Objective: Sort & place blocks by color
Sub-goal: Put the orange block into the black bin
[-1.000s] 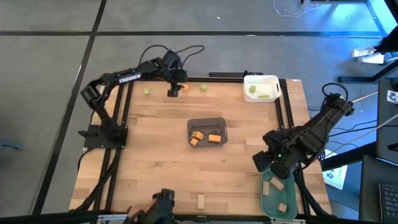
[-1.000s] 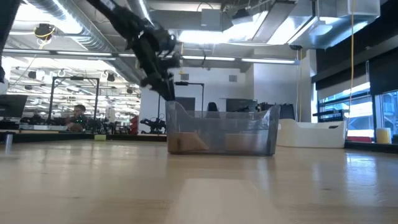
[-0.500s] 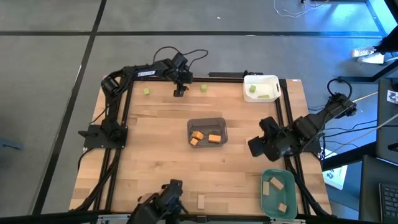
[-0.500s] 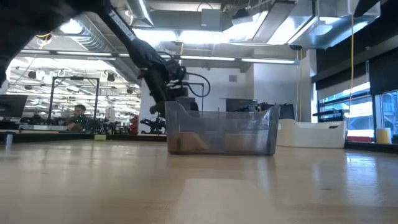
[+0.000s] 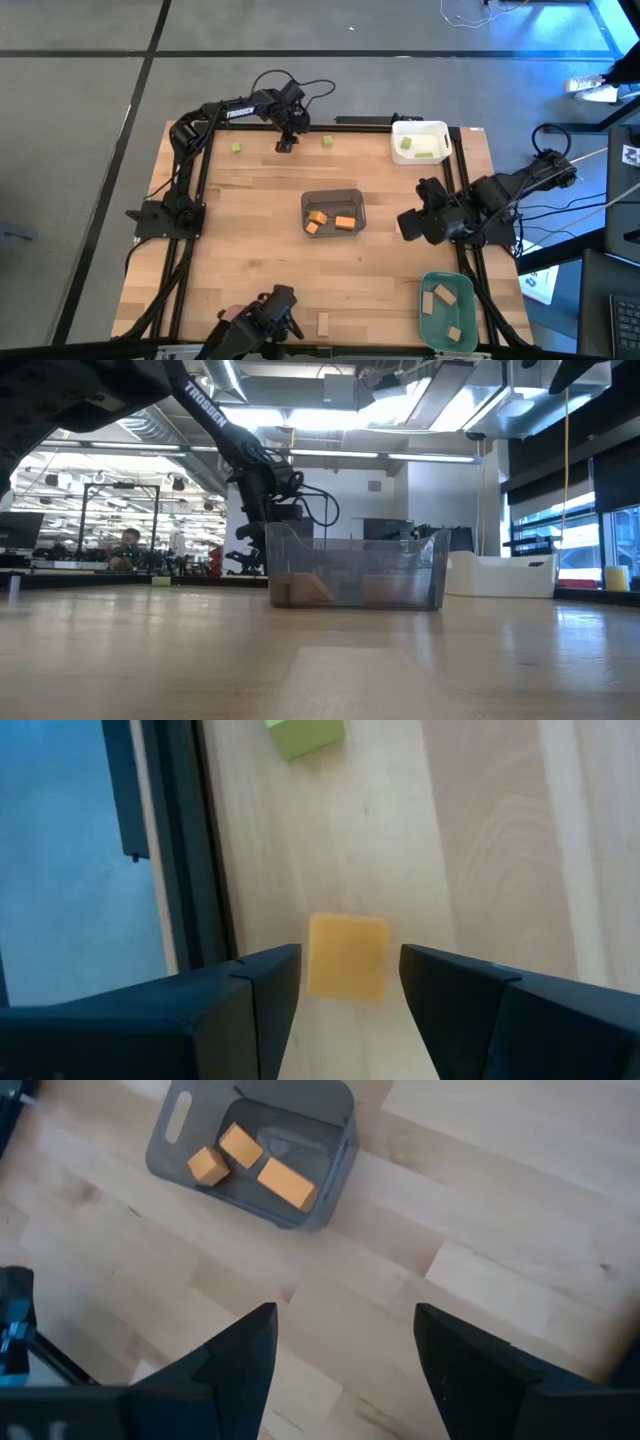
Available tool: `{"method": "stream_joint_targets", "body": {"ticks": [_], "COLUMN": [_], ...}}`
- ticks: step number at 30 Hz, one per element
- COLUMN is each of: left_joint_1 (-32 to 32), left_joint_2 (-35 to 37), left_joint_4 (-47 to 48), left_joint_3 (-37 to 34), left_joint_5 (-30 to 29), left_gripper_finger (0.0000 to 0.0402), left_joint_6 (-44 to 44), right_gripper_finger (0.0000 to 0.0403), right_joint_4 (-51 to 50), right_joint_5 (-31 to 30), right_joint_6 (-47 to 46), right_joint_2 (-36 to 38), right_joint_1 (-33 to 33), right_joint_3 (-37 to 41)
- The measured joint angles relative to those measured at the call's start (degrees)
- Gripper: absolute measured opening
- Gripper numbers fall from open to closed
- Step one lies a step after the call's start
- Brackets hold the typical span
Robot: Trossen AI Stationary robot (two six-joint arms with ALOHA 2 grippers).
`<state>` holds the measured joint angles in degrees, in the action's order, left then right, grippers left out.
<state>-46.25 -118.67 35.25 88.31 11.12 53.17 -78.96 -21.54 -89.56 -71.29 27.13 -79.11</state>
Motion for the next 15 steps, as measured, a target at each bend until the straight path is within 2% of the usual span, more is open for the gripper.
{"method": "stream_joint_targets", "body": {"ticks": [15], "left_joint_1": [-0.6], "left_joint_2": [-0.6], "left_joint_4": [-0.8], "left_joint_3": [0.0], "left_joint_5": [0.5], "left_gripper_finger": [0.0165], "left_joint_6": [1.5], "right_gripper_finger": [0.0234], "right_joint_4": [0.1], "right_joint_5": [0.2], "right_joint_6": [3.1], "right_joint_2": [0.0], "right_joint_1": [-2.7], "right_joint_3": [0.0]}}
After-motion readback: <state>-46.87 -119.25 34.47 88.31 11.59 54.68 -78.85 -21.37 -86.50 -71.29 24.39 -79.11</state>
